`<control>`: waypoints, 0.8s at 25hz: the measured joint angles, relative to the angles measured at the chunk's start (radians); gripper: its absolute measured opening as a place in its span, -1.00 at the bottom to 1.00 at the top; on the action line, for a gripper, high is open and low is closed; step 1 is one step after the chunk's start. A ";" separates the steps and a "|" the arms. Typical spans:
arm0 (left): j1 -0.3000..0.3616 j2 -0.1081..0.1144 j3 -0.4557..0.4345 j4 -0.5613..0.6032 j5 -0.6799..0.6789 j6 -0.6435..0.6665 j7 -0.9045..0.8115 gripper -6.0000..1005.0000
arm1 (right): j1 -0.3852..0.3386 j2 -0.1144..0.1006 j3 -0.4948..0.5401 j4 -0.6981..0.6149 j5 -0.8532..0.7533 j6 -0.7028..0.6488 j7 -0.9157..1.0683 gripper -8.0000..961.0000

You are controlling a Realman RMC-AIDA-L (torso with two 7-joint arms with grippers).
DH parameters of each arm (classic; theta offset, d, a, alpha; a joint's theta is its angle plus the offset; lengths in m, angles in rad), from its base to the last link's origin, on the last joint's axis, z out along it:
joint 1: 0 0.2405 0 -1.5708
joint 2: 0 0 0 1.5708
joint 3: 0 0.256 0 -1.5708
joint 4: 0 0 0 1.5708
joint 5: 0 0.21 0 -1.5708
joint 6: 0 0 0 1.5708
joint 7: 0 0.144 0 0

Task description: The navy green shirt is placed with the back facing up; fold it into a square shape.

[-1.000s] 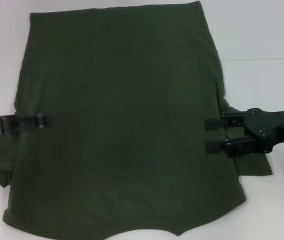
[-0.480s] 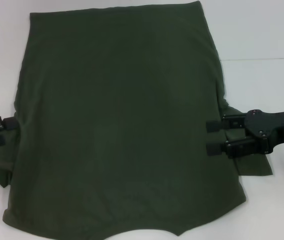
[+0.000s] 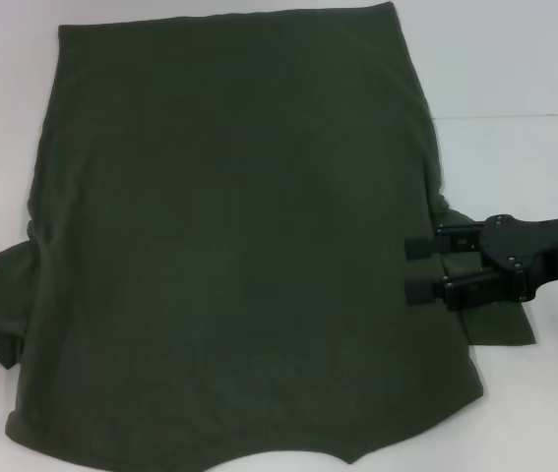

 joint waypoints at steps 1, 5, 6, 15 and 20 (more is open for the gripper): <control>0.000 0.000 0.000 0.000 0.000 0.000 0.000 0.89 | 0.000 0.000 0.000 0.000 0.000 0.000 0.000 0.89; 0.007 0.000 0.001 0.002 0.016 -0.048 0.001 0.89 | 0.001 0.000 0.000 0.000 0.000 0.002 0.000 0.89; 0.007 0.000 0.003 -0.002 0.021 -0.064 0.002 0.89 | 0.001 0.000 0.000 0.000 0.000 0.002 0.000 0.89; 0.003 -0.003 0.025 -0.056 0.052 -0.155 0.011 0.89 | 0.008 0.000 0.000 0.000 -0.010 0.008 0.000 0.89; -0.006 -0.004 0.049 -0.090 0.053 -0.158 0.012 0.89 | 0.011 0.000 0.003 0.000 -0.021 0.015 0.000 0.89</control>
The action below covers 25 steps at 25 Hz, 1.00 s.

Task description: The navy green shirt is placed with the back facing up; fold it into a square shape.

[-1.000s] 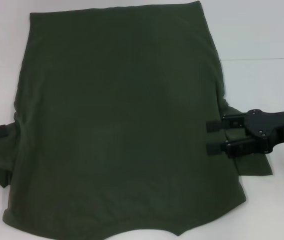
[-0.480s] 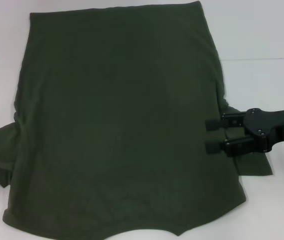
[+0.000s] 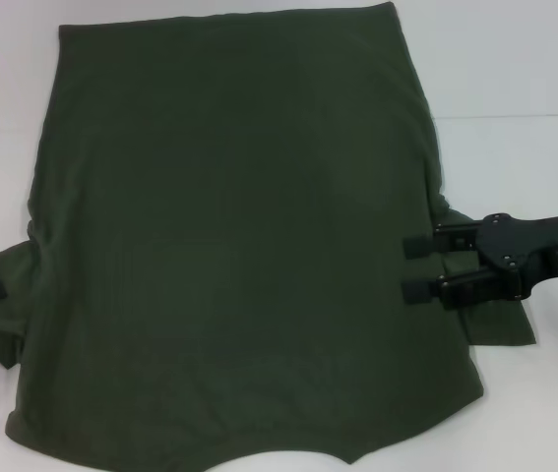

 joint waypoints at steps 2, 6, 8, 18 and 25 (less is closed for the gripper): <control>-0.003 0.000 0.010 -0.011 0.000 -0.003 0.000 0.89 | 0.001 0.000 0.000 0.000 -0.002 0.000 0.000 0.89; -0.006 0.000 0.013 -0.023 -0.004 -0.001 0.000 0.89 | 0.003 0.001 0.000 0.000 -0.002 0.001 0.000 0.89; -0.008 0.000 0.013 -0.027 -0.005 0.002 0.000 0.89 | 0.004 0.001 0.000 0.000 -0.002 0.002 0.000 0.89; -0.012 0.001 0.020 -0.029 -0.001 0.003 0.000 0.71 | 0.008 0.001 0.000 0.000 -0.002 0.003 0.003 0.89; -0.015 0.002 0.026 -0.029 -0.001 0.003 0.000 0.22 | 0.010 0.001 0.000 -0.003 -0.002 0.003 0.010 0.89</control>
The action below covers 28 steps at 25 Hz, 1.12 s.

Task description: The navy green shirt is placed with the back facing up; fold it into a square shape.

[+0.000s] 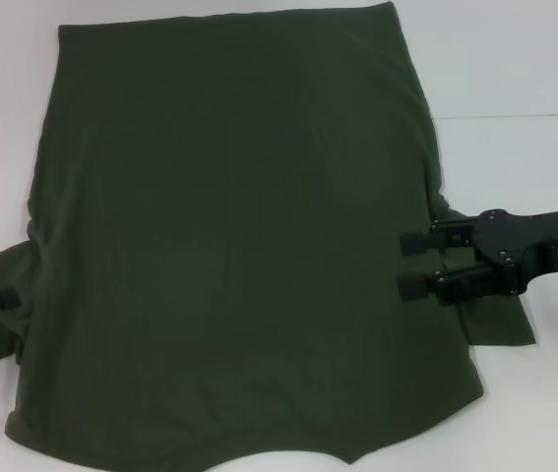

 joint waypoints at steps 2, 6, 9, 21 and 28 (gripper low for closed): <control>-0.001 0.000 0.000 0.000 0.000 0.000 0.000 0.19 | 0.001 0.000 0.000 0.000 0.000 0.000 0.000 0.89; -0.004 0.000 0.000 0.000 0.000 0.000 0.000 0.14 | 0.001 0.000 0.000 0.001 0.000 0.000 0.000 0.89; -0.005 0.000 0.001 0.000 0.000 0.000 0.001 0.12 | 0.001 0.001 0.000 0.001 -0.001 0.000 0.001 0.89; -0.012 0.003 0.029 -0.001 0.028 -0.029 -0.023 -0.15 | 0.001 0.003 0.000 0.001 -0.002 0.001 0.000 0.89; -0.012 0.003 0.028 -0.002 0.028 -0.029 -0.023 -0.46 | 0.002 0.002 0.000 -0.001 -0.002 0.001 -0.001 0.89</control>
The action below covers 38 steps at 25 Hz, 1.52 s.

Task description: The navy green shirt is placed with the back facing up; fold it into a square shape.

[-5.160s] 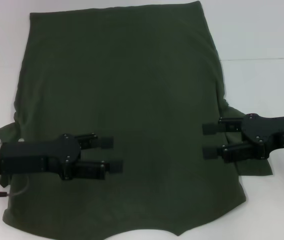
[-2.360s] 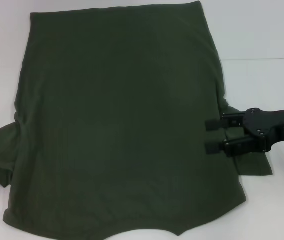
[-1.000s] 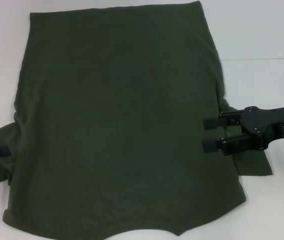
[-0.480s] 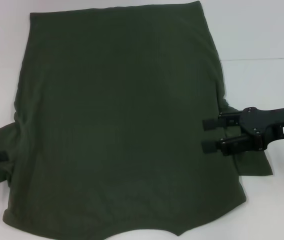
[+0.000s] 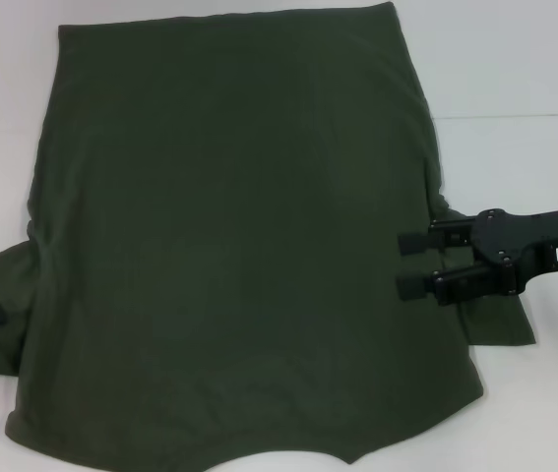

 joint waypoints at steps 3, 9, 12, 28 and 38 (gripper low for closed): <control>-0.002 0.001 0.000 -0.001 0.000 0.000 0.000 -0.66 | 0.000 0.000 0.000 -0.001 0.000 0.001 0.000 0.89; -0.034 0.031 -0.008 0.030 0.040 0.031 -0.021 -0.98 | 0.000 0.000 0.000 -0.001 0.000 0.009 -0.001 0.89; -0.066 0.058 -0.009 0.063 0.082 0.070 -0.045 -0.98 | -0.001 0.001 0.000 0.001 0.000 0.013 0.000 0.89; -0.306 0.152 0.164 0.089 0.259 0.183 -0.259 -0.98 | -0.045 0.009 -0.001 0.003 -0.003 0.054 -0.022 0.89; -0.392 0.203 0.239 0.115 0.364 0.218 -0.307 -0.98 | -0.052 0.009 -0.001 0.003 -0.003 0.060 -0.035 0.89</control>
